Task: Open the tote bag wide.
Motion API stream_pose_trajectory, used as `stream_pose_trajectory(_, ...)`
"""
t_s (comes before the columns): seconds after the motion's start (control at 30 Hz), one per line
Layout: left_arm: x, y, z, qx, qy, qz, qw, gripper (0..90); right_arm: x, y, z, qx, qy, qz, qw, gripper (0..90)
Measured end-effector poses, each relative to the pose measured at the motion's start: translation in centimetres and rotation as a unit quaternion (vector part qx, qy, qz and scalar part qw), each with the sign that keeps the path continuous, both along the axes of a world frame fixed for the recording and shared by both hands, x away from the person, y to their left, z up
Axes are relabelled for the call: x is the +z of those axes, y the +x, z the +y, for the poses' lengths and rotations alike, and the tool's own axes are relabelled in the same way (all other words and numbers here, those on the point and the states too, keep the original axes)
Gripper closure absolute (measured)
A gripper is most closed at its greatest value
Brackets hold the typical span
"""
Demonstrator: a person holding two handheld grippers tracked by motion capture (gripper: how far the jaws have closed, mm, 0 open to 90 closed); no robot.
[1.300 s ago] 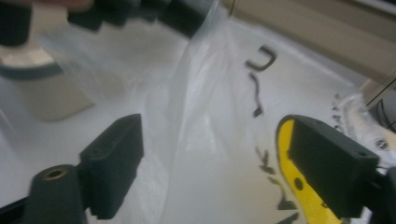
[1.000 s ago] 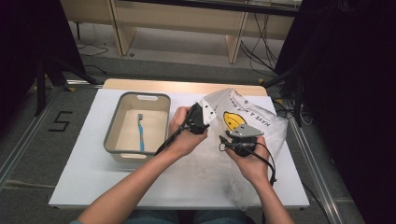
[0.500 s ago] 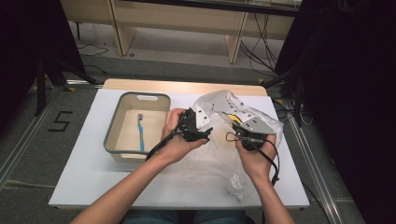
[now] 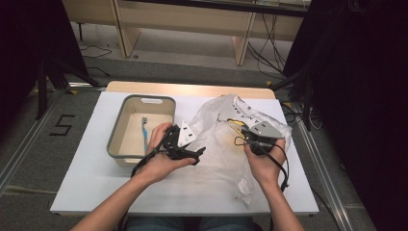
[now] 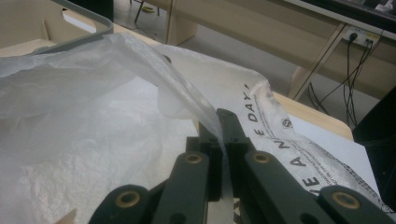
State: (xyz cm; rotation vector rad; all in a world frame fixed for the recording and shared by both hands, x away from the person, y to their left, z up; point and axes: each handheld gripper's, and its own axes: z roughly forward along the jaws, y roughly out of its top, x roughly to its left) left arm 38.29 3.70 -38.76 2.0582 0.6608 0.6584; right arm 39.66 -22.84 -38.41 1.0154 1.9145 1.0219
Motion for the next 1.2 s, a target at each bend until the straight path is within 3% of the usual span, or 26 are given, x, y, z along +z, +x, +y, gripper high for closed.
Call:
stream_pose_trajectory(0.27,-0.3,-1.5,2.5,0.017,-0.019,0.009,0.9997,17.9,-0.2,0.1,-0.1,0.004,0.002,0.001,1.0,90.0)
stream_pose_trajectory(0.57,-0.8,-2.8,4.1,0.027,-0.017,0.022,0.9993,17.9,-0.2,0.0,-0.1,0.004,0.007,0.003,1.0,90.0)
stream_pose_trajectory(0.8,-1.3,-2.9,4.8,0.032,-0.02,0.038,0.9986,18.0,-0.1,0.0,-0.2,0.001,0.009,0.005,0.9999,90.0)
stream_pose_trajectory(1.2,-1.3,-3.0,5.0,0.034,-0.022,0.042,0.9983,18.1,-0.1,-0.1,-0.3,0.002,0.011,0.006,0.9999,90.0)
